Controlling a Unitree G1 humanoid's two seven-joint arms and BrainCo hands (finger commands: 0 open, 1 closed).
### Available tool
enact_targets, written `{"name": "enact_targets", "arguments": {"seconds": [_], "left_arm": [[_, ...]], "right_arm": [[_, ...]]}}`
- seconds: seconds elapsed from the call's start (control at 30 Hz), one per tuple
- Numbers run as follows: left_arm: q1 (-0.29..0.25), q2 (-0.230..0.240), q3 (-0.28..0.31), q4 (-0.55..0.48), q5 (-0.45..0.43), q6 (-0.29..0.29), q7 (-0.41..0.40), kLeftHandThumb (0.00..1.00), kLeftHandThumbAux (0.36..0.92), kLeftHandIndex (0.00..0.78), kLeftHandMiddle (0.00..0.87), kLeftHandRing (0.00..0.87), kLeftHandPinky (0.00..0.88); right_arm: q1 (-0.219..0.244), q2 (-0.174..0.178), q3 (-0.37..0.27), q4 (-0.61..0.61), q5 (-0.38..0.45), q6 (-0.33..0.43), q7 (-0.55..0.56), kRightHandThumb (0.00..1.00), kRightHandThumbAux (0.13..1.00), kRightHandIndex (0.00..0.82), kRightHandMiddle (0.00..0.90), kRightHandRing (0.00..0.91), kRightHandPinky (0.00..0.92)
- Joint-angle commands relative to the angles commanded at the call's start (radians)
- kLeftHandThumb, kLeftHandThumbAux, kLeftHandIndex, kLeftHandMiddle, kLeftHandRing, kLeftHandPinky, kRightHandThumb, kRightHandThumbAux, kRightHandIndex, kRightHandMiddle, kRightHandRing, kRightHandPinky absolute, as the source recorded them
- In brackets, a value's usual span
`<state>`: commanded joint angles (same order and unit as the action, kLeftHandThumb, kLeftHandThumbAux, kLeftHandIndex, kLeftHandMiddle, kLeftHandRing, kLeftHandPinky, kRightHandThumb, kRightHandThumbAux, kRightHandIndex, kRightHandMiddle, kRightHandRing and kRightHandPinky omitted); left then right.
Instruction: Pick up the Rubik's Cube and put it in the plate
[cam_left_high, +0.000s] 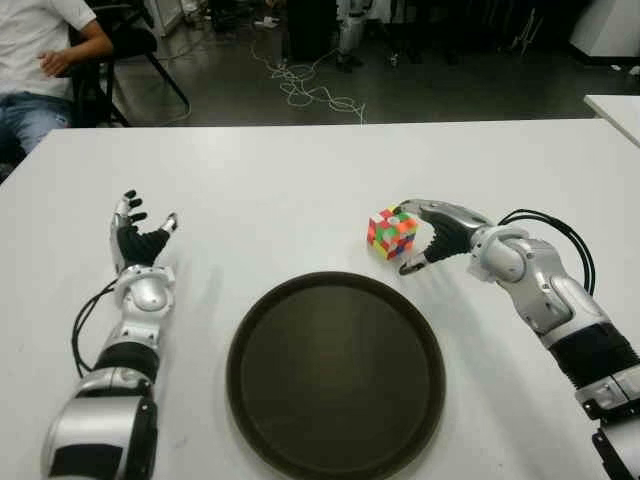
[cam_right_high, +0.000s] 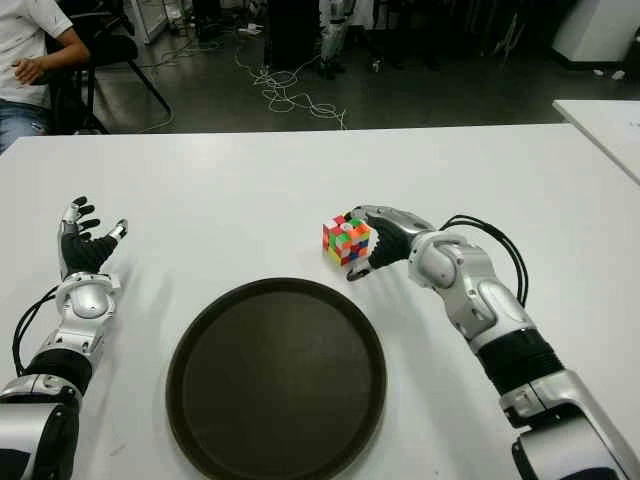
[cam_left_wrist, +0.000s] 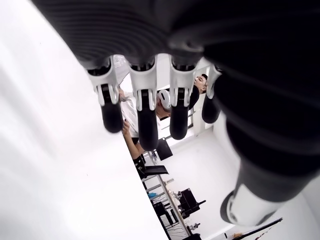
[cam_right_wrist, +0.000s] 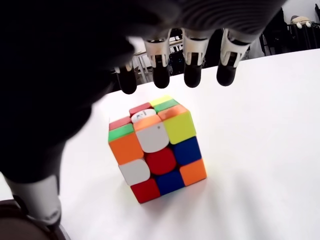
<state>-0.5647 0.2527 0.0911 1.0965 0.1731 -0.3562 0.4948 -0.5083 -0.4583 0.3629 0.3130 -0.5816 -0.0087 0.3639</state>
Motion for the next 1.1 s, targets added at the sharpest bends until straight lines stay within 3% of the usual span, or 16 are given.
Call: {"name": "enact_targets", "arguments": {"seconds": [0.17, 0.47, 1.1], "left_arm": [[0.001, -0.001, 0.001, -0.002, 0.000, 0.001, 0.003, 0.079, 0.761, 0.138, 0.217, 0.264, 0.343], [-0.001, -0.001, 0.001, -0.003, 0.001, 0.008, -0.001, 0.052, 0.757, 0.128, 0.204, 0.247, 0.323], [0.001, -0.002, 0.001, -0.003, 0.002, -0.004, 0.005, 0.100, 0.760, 0.140, 0.215, 0.250, 0.316]], "right_arm": [[-0.004, -0.002, 0.004, 0.005, -0.001, 0.000, 0.004, 0.000, 0.717, 0.025, 0.059, 0.049, 0.022], [-0.008, -0.004, 0.009, 0.009, -0.006, -0.002, 0.011, 0.000, 0.739, 0.025, 0.066, 0.055, 0.021], [-0.003, 0.000, -0.001, -0.014, -0.012, 0.035, -0.003, 0.000, 0.696, 0.019, 0.059, 0.042, 0.001]]}}
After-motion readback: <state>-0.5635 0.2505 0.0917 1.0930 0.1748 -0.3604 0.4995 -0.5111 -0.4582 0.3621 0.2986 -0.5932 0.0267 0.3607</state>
